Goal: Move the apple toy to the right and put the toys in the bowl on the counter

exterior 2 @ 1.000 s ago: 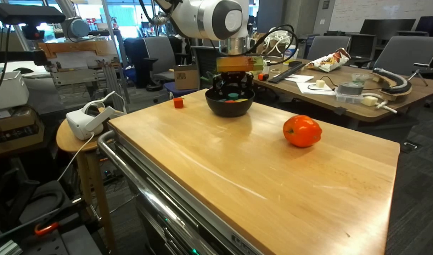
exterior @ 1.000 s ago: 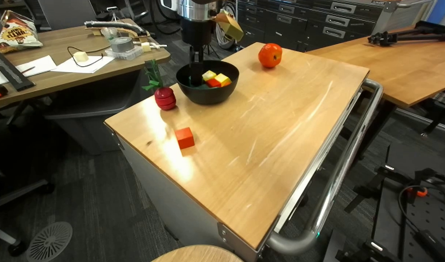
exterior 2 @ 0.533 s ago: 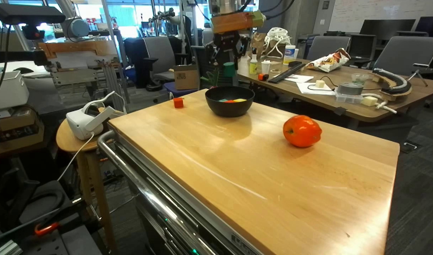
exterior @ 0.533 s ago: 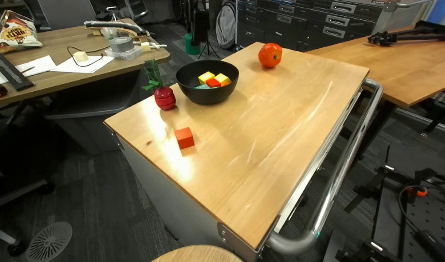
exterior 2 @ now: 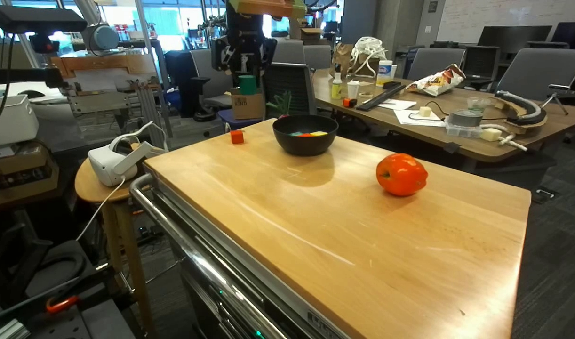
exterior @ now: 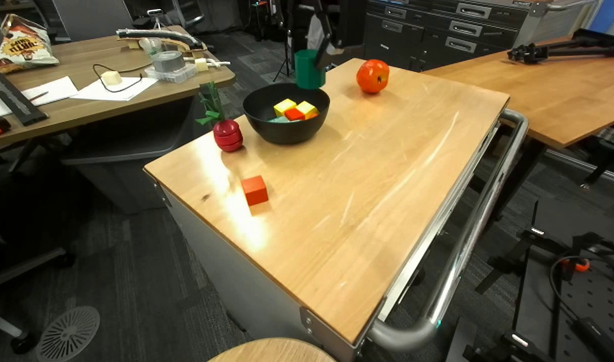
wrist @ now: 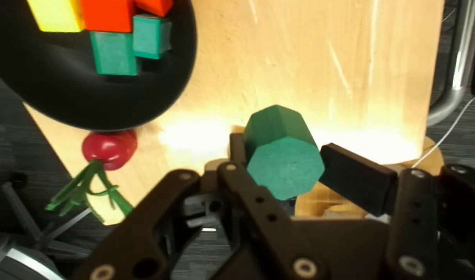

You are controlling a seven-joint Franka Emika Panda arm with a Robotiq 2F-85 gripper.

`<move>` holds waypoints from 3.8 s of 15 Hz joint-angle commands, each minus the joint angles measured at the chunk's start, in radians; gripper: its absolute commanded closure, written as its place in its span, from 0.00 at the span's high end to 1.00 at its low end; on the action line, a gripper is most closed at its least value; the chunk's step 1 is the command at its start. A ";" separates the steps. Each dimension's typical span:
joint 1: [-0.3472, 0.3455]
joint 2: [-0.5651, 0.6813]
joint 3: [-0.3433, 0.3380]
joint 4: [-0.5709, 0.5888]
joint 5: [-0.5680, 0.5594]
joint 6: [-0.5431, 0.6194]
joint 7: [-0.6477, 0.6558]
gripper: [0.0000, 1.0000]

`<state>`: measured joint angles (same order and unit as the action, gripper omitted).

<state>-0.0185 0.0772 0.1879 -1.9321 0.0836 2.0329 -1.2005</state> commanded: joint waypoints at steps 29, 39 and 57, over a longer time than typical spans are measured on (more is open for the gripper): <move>0.038 0.116 -0.040 -0.084 -0.006 0.390 0.050 1.00; 0.027 0.314 -0.135 0.190 -0.135 0.362 0.428 1.00; 0.022 0.438 -0.135 0.224 -0.206 0.370 0.541 1.00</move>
<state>-0.0023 0.4745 0.0531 -1.7589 -0.0789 2.3984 -0.7081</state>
